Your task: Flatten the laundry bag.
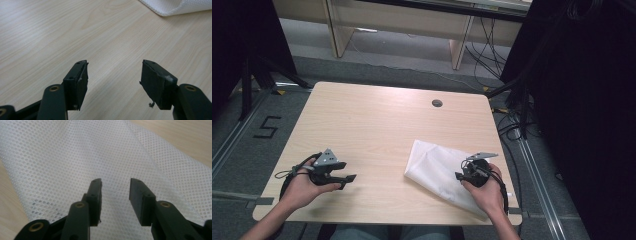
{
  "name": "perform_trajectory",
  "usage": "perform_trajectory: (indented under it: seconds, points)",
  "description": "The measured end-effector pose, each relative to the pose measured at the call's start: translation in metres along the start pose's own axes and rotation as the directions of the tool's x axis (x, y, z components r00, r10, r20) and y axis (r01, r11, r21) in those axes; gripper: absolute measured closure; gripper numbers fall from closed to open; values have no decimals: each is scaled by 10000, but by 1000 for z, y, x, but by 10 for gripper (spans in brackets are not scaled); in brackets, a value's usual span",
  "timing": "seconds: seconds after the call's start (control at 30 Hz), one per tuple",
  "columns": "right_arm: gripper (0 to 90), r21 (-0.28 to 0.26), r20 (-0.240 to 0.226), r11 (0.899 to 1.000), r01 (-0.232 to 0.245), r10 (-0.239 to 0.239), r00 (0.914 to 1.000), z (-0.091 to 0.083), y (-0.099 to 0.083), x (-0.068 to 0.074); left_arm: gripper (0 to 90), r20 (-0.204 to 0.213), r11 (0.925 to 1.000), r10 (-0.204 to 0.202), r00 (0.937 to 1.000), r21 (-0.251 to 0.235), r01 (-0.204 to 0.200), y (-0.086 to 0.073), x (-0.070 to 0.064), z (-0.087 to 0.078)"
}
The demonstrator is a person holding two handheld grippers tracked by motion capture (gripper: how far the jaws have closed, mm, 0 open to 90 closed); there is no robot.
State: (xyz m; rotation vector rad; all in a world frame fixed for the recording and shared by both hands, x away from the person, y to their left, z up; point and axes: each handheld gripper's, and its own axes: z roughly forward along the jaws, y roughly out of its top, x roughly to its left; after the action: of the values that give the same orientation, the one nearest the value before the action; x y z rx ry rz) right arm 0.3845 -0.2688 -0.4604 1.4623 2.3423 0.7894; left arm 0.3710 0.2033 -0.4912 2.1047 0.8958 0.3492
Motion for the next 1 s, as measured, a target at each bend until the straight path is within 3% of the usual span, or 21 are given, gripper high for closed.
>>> perform_trajectory:
  seconds: [0.03, 0.1, 0.13, 0.2, 0.23, 0.3, 0.33, 0.37, 0.43, 0.47, 0.5, 0.57, 0.6, 0.63, 0.7, 0.73, 0.77, 0.8, 0.87, 0.93, 1.0]
  points:
    - [659, 47, -106, 10000, -31, 31, 9999, 0, 0, -2, 383, 27, 9999, -122, 9999, 50, 122, 0, -1, 2]
    - [722, -139, -372, 9979, -631, 626, 9973, -1, -2, -5, 396, 144, 10000, -20, 9999, 95, 18, 1, -1, 4]
    - [751, 90, -419, 9983, -582, 585, 9974, -2, -3, -7, 400, 166, 10000, 5, 9999, 90, -6, 1, -1, 5]
    - [788, 41, -283, 9981, -608, 609, 9977, -2, -3, -9, 403, 178, 9999, -77, 9998, 75, 75, 1, -2, 6]
    - [846, 47, -217, 9972, -745, 746, 9970, -3, -5, -13, 404, 185, 9999, -97, 9998, 33, 97, 2, -3, 7]
    - [852, 153, -41, 9924, -1218, 1219, 9925, -6, -4, -18, 405, 192, 10000, -20, 9998, 32, 19, 2, -3, 7]
    - [851, 123, 113, 9936, -1119, 1118, 9937, -5, -4, -19, 405, 192, 10000, -20, 9998, 32, 19, 2, -3, 7]
    - [855, -259, 184, 9977, -631, 636, 9978, -2, -5, -23, 405, 268, 9999, 90, 9996, 86, -92, 1, -2, 6]
    - [857, -406, 274, 9970, -653, 664, 9974, 1, -6, -23, 405, 186, 10000, 22, 9998, 44, -23, 0, -3, 4]
    - [865, 37, 173, 9975, -700, 699, 9974, -1, -5, -22, 405, 202, 10000, 3, 9998, -29, -2, 0, -2, 4]
    - [882, -107, 137, 9973, -724, 725, 9973, 1, -6, -22, 405, 166, 10000, -15, 9999, -51, 16, 0, -1, 2]
    - [894, 134, 11, 9976, -686, 686, 9976, 0, -7, -22, 405, 80, 9998, -196, 9998, -98, 197, -1, -1, 1]
    - [894, 355, 11, 9967, -730, 730, 9973, -1, -6, -22, 404, 107, 9999, -78, 9999, -130, 80, 0, 0, 1]
    - [887, 213, -76, 9988, -445, 447, 9990, 0, -6, -24, 403, 91, 9999, -41, 9999, -141, 42, 0, 1, 1]
    - [854, 204, -271, 9989, -432, 437, 9987, 3, -6, -27, 401, 37, 10000, -39, 10000, -51, 39, 1, 2, 2]
    - [854, 252, -255, 9989, -399, 405, 9989, 5, -6, -29, 401, 68, 9998, -209, 9998, -49, 209, 1, 1, 3]
    - [872, 322, -307, 9986, -417, 427, 9986, 8, -6, -31, 401, 59, 9999, -61, 10000, -81, 61, 1, 2, 3]
    - [888, 438, -370, 9977, -509, 525, 9979, 8, -5, -32, 400, 45, 9998, -165, 9999, -105, 166, 1, 1, 5]
    - [900, 364, -206, 9989, -303, 310, 9993, 10, -4, -36, 400, 38, 10000, 79, 10000, -28, -79, 2, 2, 5]
    - [900, 300, 404, 9979, -572, 560, 9976, 8, 0, -35, 400, 1, 10000, 81, 10000, -3, -81, 3, 0, 6]
    - [900, 270, 631, 9979, -588, 570, 9964, 9, 2, -36, 400, 97, 10000, -85, 9999, -20, 85, 2, -1, 8]
